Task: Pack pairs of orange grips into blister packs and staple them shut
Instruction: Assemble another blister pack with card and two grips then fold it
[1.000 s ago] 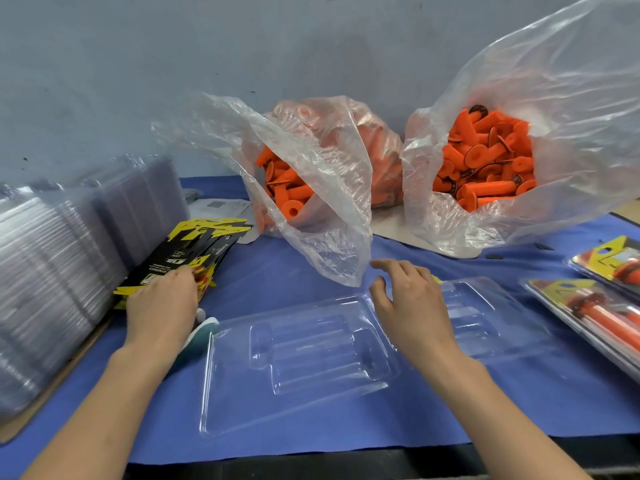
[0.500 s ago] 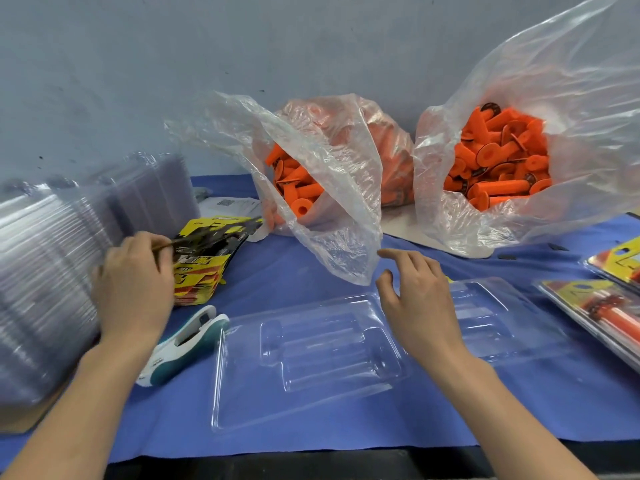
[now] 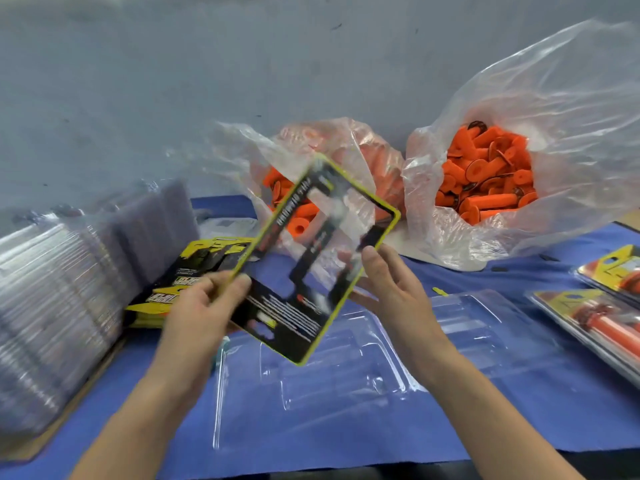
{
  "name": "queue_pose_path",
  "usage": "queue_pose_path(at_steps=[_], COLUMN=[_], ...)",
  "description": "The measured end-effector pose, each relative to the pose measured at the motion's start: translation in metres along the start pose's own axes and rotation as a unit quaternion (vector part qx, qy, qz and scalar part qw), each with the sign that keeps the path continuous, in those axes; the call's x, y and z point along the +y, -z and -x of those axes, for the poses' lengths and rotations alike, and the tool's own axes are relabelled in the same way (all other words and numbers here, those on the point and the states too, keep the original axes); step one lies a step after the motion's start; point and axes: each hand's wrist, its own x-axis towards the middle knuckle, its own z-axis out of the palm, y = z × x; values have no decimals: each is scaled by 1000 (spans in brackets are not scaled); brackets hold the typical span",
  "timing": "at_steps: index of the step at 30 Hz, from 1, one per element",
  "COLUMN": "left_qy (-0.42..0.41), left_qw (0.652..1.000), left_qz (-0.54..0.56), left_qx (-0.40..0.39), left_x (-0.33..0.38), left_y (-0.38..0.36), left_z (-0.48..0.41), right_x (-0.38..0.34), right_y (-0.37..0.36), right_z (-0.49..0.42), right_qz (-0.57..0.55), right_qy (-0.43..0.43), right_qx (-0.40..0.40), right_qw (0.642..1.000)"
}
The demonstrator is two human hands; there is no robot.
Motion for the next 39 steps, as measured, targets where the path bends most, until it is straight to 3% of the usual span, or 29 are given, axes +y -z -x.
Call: queue_pose_path(at_steps=[5, 16, 19, 21, 23, 25, 27, 29, 34, 39], left_qy=[117, 120, 37, -117, -315, -488, -573, -594, -583, -577], left_qw=[990, 987, 997, 992, 932, 820, 718, 672, 673, 688], left_qz=[40, 79, 48, -50, -177, -299, -391, -438, -449, -435], left_qx=[-66, -71, -38, 12, 25, -16, -49, -62, -67, -70], left_x=[-18, -13, -9, -4, -2, -4, -8, -13, -18, -16], left_y=[-18, -22, -18, -11, 0, 10, 15, 17, 23, 28], left_z=[12, 13, 12, 16, 20, 25, 29, 31, 32, 32], right_x=[5, 14, 14, 16, 17, 17, 16, 15, 17, 18], right_y=[12, 32, 37, 39, 44, 48, 52, 54, 54, 50], right_z=[2, -1, -2, -2, -3, -4, -5, -4, -3, -6], right_qz=[-44, -45, -50, -38, -23, -17, -27, -27, 27, -7], right_qy=[-27, -70, -78, -70, -55, -42, -36, -32, -10, -7], right_qx=[41, 33, 24, 29, 50, 68, 76, 69, 34, 43], right_qw=[998, 996, 995, 996, 997, 997, 996, 997, 999, 999])
